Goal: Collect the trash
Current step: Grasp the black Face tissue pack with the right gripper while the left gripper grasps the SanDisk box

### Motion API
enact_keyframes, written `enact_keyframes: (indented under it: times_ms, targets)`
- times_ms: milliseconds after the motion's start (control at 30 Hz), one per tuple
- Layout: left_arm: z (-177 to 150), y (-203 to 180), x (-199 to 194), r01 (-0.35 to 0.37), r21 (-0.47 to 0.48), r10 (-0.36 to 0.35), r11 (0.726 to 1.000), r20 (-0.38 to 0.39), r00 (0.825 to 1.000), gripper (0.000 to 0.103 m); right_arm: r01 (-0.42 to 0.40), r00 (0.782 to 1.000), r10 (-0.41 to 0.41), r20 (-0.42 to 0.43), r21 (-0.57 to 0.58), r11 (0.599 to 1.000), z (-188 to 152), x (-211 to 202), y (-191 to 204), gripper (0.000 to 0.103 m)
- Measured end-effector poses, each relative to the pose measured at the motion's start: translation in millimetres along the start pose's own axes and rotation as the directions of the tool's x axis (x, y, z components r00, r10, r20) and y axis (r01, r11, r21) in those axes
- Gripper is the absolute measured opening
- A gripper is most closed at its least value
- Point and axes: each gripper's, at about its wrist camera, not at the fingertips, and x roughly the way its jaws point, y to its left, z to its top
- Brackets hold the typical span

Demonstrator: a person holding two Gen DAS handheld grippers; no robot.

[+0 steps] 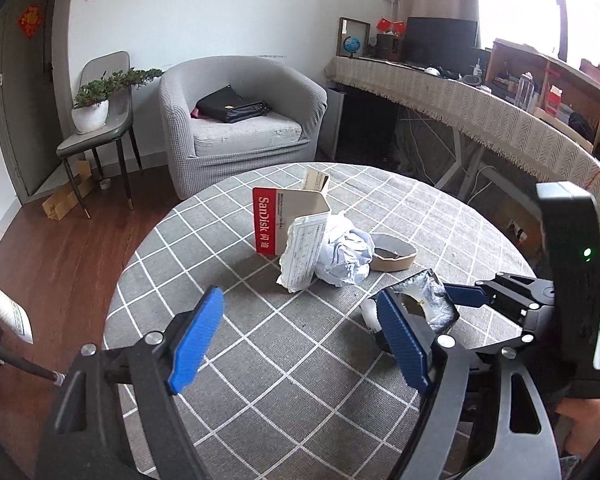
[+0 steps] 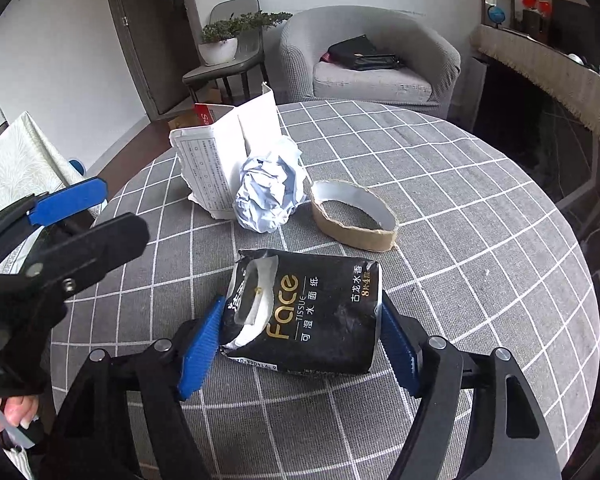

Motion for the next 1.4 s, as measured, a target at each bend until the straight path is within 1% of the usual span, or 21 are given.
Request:
enact_keyframes:
  times_ms: [67,100,200,233,300,433,500,567,633,700,767,833,933,1100,1133,1167,1333,1400]
  targets:
    - [1.4,-6.0,4.6,-0.031,0.054,0.031,0.998,0.0,1.0,0.081,-0.032,0.999,0.032,0.003,0.019,0.999,-1.5,-5.5,-7.9,0.074]
    - [3.0,-7.4,6.2,-0.039,0.066,0.039,0.997,0.001,0.999,0.08,-0.038,0.999,0.037,0.006,0.02,0.999,-3.1,-7.8,-11.7,0.074]
    - [6.5,-4.3,13.5,-0.028,0.047,0.028,0.998,-0.001,1.0,0.078,-0.044,0.999,0.043,0.02,0.031,0.999,-6.1,-14.7,-20.1,0.074]
    - [6.9,-3.6,15.0,-0.021,0.038,0.021,0.999,-0.002,1.0,0.073,-0.049,0.999,0.048,0.025,0.032,0.998,-7.1,-17.0,-21.3,0.074]
    - [9.8,-4.4,20.0,-0.007,0.036,0.007,0.999,-0.01,1.0,0.068,-0.05,0.998,0.049,0.027,0.024,0.998,-8.3,-20.3,-23.7,0.074]
    - [19.3,-4.3,24.7,-0.022,0.05,0.022,0.998,-0.002,1.0,0.066,-0.057,0.998,0.056,0.043,0.029,0.998,-12.3,-29.4,-34.9,0.074]
    - [24.9,-2.9,26.7,-0.044,0.056,0.044,0.997,0.006,0.999,0.065,-0.057,0.997,0.055,0.048,0.032,0.998,-14.2,-32.5,-39.5,0.074]
    - [30.1,-2.5,29.9,-0.038,0.058,0.037,0.998,0.007,0.999,0.063,-0.055,0.997,0.054,0.047,0.041,0.998,-15.4,-33.4,-45.0,0.074]
    - [33.3,-5.3,33.1,-0.025,0.071,0.025,0.997,0.006,1.0,0.058,-0.056,0.998,0.053,0.046,0.052,0.997,-15.7,-33.3,-49.7,0.074]
    - [34.9,-9.5,37.7,-0.019,0.089,0.019,0.996,-0.003,1.0,0.054,-0.057,0.997,0.054,0.049,0.06,0.997,-17.1,-34.6,-53.0,0.074]
    - [36.0,-8.7,43.4,-0.003,0.075,0.004,0.997,-0.016,1.0,0.049,-0.059,0.997,0.055,0.052,0.062,0.996,-16.3,-35.2,-53.6,0.074]
    - [35.6,-7.1,49.4,0.008,0.055,-0.006,0.998,-0.033,0.999,0.036,-0.06,0.997,0.056,0.053,0.062,0.996,-16.2,-35.8,-52.7,0.074]
    - [33.6,-7.4,52.9,0.012,0.055,-0.01,0.998,-0.04,0.999,0.026,-0.063,0.997,0.059,0.053,0.064,0.996,-15.9,-34.9,-50.8,0.074]
    - [34.2,-7.1,50.7,0.038,0.031,-0.037,0.999,-0.037,0.999,0.02,-0.069,0.996,0.065,0.057,0.063,0.996,-14.3,-35.7,-46.6,0.074]
    - [34.3,-7.1,49.7,0.039,0.029,-0.038,0.999,-0.036,0.999,0.013,-0.071,0.996,0.068,0.059,0.061,0.996,-13.2,-35.9,-44.9,0.074]
    - [34.2,-7.2,48.5,0.038,0.029,-0.037,0.999,-0.035,0.999,0.01,-0.074,0.996,0.071,0.062,0.059,0.995,-12.6,-36.2,-42.7,0.074]
    - [32.2,-1.7,38.0,0.02,0.017,-0.019,1.0,-0.024,1.0,0.01,-0.088,0.994,0.084,0.071,0.047,0.995,-6.2,-35.7,-27.5,0.074]
    - [31.0,4.0,31.3,0.016,-0.005,-0.016,1.0,-0.02,1.0,0.01,-0.094,0.993,0.091,0.076,0.035,0.995,-3.2,-35.5,-20.0,0.074]
